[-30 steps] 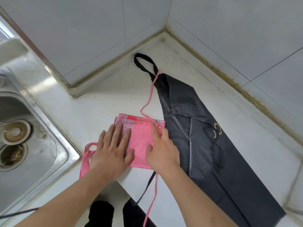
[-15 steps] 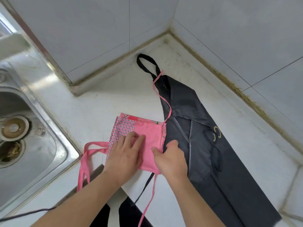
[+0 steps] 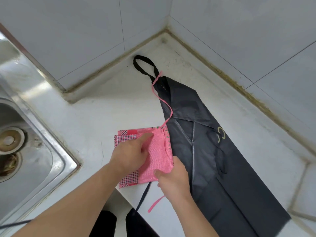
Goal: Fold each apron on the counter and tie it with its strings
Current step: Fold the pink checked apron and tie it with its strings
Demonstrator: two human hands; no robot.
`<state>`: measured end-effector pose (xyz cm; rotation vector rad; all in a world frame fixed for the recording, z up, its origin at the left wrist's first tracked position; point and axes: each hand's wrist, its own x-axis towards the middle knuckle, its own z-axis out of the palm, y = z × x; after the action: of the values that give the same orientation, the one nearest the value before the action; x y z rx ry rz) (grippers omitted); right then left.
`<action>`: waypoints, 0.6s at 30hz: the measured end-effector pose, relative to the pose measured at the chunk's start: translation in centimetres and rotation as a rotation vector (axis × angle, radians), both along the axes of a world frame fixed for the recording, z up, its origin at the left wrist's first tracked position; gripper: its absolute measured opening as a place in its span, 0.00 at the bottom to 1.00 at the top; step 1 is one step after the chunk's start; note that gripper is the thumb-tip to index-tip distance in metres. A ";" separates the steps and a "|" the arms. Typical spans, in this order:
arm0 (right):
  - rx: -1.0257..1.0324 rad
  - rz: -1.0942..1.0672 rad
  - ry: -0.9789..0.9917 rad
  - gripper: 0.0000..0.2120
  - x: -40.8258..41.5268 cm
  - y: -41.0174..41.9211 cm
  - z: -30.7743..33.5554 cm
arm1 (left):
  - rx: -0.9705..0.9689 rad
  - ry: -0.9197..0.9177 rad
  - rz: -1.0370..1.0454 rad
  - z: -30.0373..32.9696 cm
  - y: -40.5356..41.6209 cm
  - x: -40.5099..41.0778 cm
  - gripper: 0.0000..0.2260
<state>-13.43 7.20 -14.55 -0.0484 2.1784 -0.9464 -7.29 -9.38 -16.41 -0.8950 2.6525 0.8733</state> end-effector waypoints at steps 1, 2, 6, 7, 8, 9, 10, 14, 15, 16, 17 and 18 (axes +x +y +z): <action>-0.019 0.006 0.036 0.10 0.3 0.1 0.1 | 0.019 0.007 0.016 -0.3 -0.3 0.2 0.27; -0.043 0.016 0.080 0.10 0.7 0.1 0.2 | 0.057 0.017 0.041 -0.5 -0.7 0.5 0.26; -0.101 0.178 0.356 0.13 2.6 -0.2 0.4 | 0.634 0.162 0.454 0.4 -1.8 0.5 0.12; -0.087 0.250 0.410 0.14 3.1 -0.3 0.3 | 0.802 0.190 0.560 1.1 -1.9 0.3 0.13; -0.072 0.318 0.450 0.16 3.5 -0.3 0.3 | 0.905 0.204 0.623 1.6 -2.1 0.3 0.18; -0.063 0.380 0.487 0.17 3.9 -0.3 0.2 | 0.963 0.210 0.659 1.9 -2.3 0.5 0.23; -0.068 0.430 0.527 0.19 4.1 -0.4 0.2 | 0.999 0.218 0.676 2.0 -2.3 0.6 0.26; -0.106 0.615 0.652 0.27 5.3 -1.1 0.0 | 0.891 0.241 0.640 1.8 -2.2 1.7 0.10; -0.080 0.639 0.656 0.29 5.6 -1.2 -0.1 | 0.800 0.226 0.620 1.6 -2.2 1.8 0.03; -0.036 0.644 0.646 0.31 5.9 -1.4 -0.2 | 0.739 0.210 0.617 1.3 -2.2 1.9 0.03; 0.015 0.633 0.626 0.33 6.0 -1.5 -0.3 | 0.713 0.207 0.622 1.1 -2.3 2.0 0.05; 0.056 0.617 0.608 0.34 6.1 -1.6 -0.5 | 0.709 0.217 0.630 0.9 -2.4 2.1 0.06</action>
<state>-7.35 5.65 -15.03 -1.0341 2.4777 -0.5448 -5.19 -11.78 -15.48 -1.4781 1.9123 1.9679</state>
